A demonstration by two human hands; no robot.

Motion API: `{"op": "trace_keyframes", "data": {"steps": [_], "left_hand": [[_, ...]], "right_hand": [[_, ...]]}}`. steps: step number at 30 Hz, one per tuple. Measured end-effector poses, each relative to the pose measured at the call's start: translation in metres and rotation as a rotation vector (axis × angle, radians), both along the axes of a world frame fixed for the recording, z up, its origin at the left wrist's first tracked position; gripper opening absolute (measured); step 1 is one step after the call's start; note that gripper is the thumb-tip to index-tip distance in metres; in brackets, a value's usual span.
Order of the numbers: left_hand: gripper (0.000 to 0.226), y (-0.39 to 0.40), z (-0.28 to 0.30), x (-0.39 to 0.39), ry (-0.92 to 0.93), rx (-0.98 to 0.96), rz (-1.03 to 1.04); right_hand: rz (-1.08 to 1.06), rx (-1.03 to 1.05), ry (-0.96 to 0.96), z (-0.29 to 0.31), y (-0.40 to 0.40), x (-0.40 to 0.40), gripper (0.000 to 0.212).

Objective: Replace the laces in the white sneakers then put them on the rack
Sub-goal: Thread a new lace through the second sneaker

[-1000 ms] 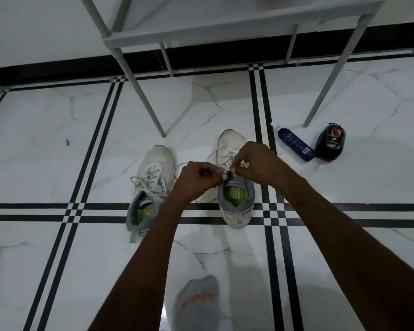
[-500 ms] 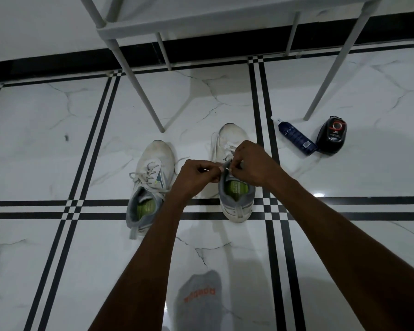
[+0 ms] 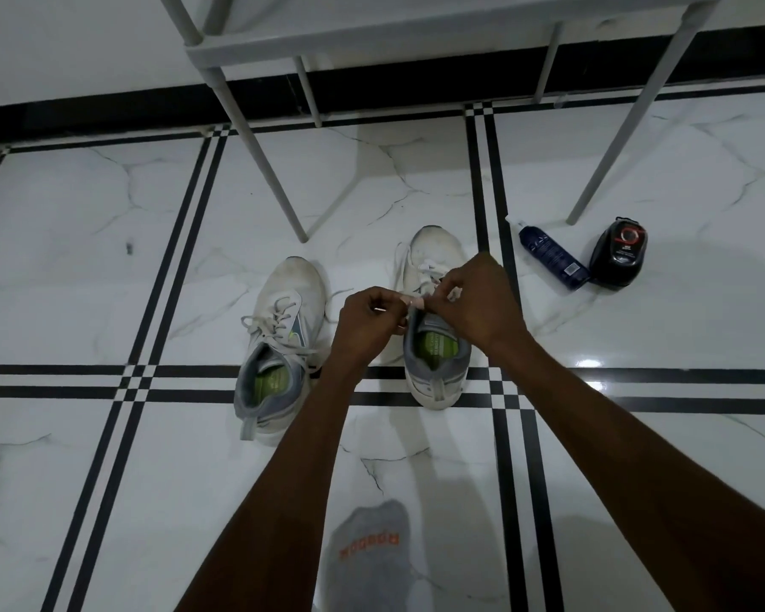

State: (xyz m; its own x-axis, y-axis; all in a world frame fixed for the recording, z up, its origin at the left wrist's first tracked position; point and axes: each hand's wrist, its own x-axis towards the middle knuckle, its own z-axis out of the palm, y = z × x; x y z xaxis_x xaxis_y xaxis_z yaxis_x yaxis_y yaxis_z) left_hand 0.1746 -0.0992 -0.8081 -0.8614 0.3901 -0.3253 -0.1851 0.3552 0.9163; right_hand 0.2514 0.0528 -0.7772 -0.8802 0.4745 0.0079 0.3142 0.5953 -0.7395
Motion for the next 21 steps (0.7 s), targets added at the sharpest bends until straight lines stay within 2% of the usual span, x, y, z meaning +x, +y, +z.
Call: {"op": "trace_keyframes", "data": {"steps": [1,3,7,9,12,14,16,18,20,21], "left_hand": [[0.015,-0.001,0.0,-0.001,0.004,0.003,0.002],[0.016,-0.002,0.003,-0.001,-0.009,0.032,-0.023],[0.014,-0.002,0.005,0.002,-0.071,0.034,-0.052],[0.015,-0.003,0.008,0.0,-0.054,0.008,0.123],[0.018,-0.02,0.015,-0.012,0.267,-0.295,0.563],[0.008,-0.029,0.02,-0.016,0.476,-0.34,0.631],[0.019,-0.026,0.016,-0.018,0.635,-0.331,0.426],[0.021,-0.019,0.007,-0.016,0.695,-0.229,0.082],[0.016,-0.01,0.003,-0.007,0.582,-0.139,-0.158],[0.016,-0.007,0.0,-0.003,0.492,-0.13,-0.208]], "right_hand": [[0.05,-0.024,-0.088,0.003,-0.001,-0.001,0.04],[0.113,-0.056,-0.27,0.005,-0.007,-0.003,0.04],[0.008,-0.138,-0.28,0.001,-0.008,0.001,0.024],[-0.046,-0.211,-0.285,-0.001,-0.004,0.004,0.019],[-0.023,-0.197,-0.285,0.0,-0.005,0.006,0.02],[-0.01,-0.172,-0.278,0.0,-0.005,0.006,0.022],[0.002,-0.166,-0.283,-0.001,-0.004,0.006,0.023],[0.027,-0.156,-0.299,0.001,-0.002,0.006,0.023],[0.058,-0.138,-0.301,0.002,-0.002,0.006,0.025],[0.064,-0.128,-0.294,0.003,-0.002,0.007,0.025]]}}
